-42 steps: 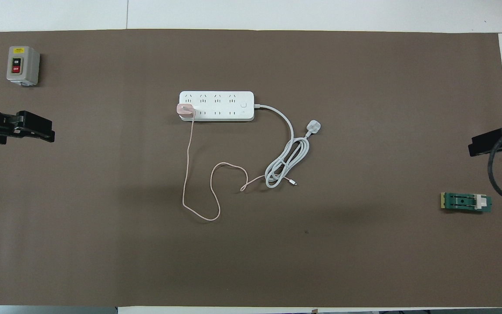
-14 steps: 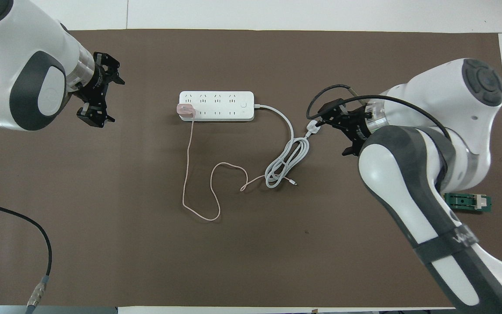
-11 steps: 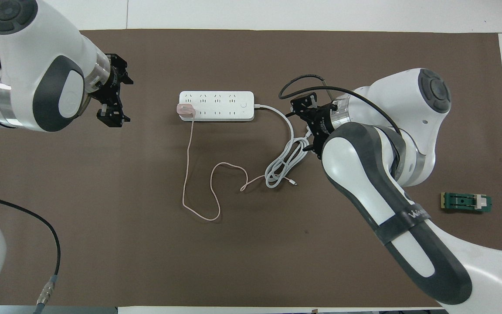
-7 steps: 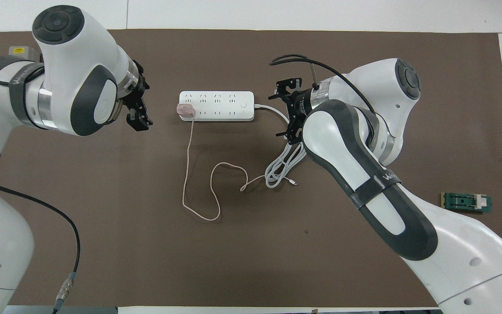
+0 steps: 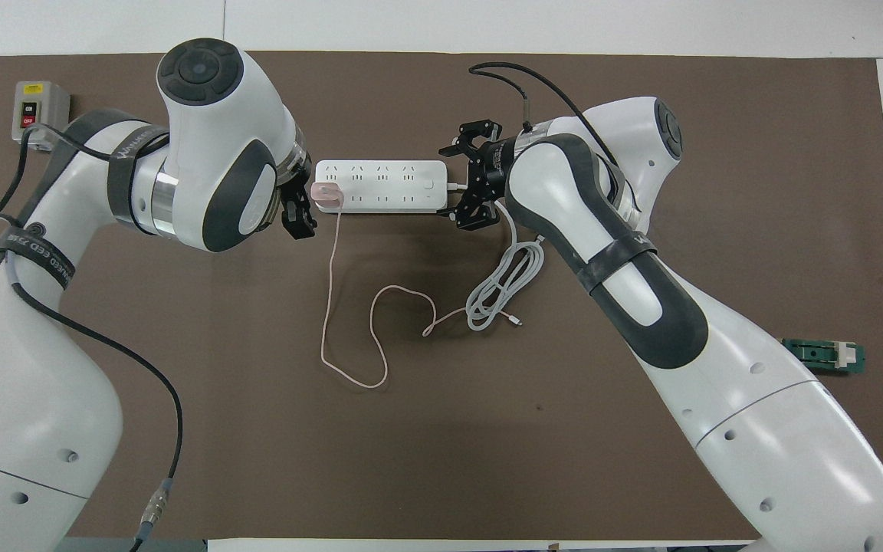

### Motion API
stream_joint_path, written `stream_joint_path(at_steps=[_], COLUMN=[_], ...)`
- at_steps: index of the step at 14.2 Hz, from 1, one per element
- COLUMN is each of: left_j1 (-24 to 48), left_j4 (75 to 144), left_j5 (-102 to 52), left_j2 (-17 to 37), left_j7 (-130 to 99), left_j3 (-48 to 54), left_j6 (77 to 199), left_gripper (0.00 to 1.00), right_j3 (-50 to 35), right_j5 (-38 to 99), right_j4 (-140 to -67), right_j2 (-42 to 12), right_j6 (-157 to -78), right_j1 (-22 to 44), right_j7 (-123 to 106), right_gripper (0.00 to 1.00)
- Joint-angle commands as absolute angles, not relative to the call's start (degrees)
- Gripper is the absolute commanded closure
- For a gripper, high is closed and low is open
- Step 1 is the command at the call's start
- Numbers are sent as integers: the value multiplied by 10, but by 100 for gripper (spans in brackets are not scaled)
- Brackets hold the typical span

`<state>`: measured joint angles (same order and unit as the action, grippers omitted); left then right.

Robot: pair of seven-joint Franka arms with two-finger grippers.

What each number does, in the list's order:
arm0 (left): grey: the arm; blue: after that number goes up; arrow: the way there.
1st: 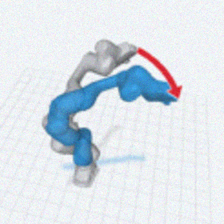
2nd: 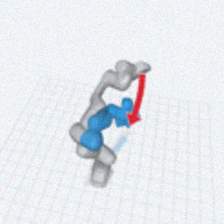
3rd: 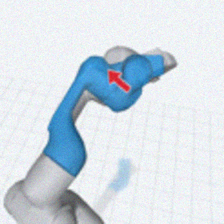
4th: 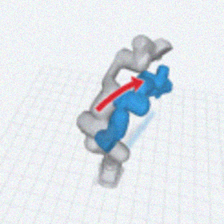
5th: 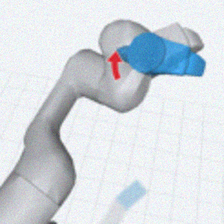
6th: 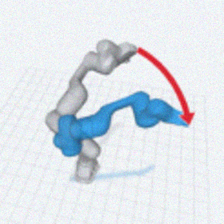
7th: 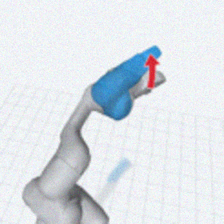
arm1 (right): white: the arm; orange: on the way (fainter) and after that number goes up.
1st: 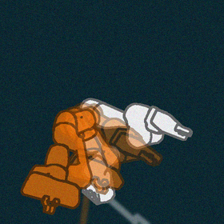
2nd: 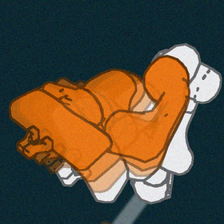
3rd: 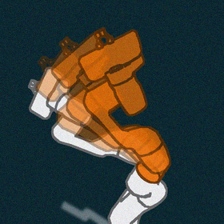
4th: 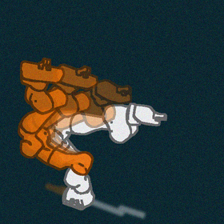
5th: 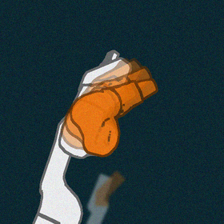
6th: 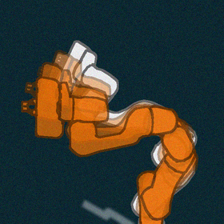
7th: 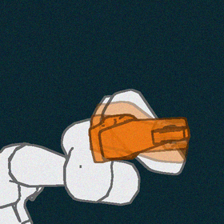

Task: Unplug charger and place it aside
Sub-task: 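Grasp the pink charger with the left gripper while the right gripper holds the strip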

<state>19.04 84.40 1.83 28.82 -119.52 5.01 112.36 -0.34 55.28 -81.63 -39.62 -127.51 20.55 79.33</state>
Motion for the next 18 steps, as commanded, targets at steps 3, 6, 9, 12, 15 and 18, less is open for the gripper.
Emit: stream_joint_path(at_steps=[3, 6, 9, 12, 15, 18], left_j1=[210, 211, 210, 211, 211, 212], left_j4=[844, 845, 848, 849, 853, 854], left_j5=[27, 27, 27, 27, 27, 27], left_j2=[305, 314, 319, 324, 325, 325], left_j7=[-1206, -1205, -1204, -1202, -1202, -1201], left_j3=[43, 43, 43, 43, 43, 43], left_j6=[1143, 1155, 1158, 1165, 1167, 1169], left_gripper=[0, 0, 0, 0, 12, 42], right_j3=[-28, -40, -49, -48, -48, -48], right_j5=[595, 600, 596, 591, 588, 588], right_j4=[-669, -630, -622, -626, -632, -650], right_j2=[-513, -551, -561, -561, -557, -553], right_j6=[-1191, -1166, -1157, -1166, -1168, -1183], right_j1=[172, 156, 156, 171, 174, 175], right_j7=[795, 774, 765, 747, 717, 691], right_gripper=[0, 0, 0, 0, 0, 0])
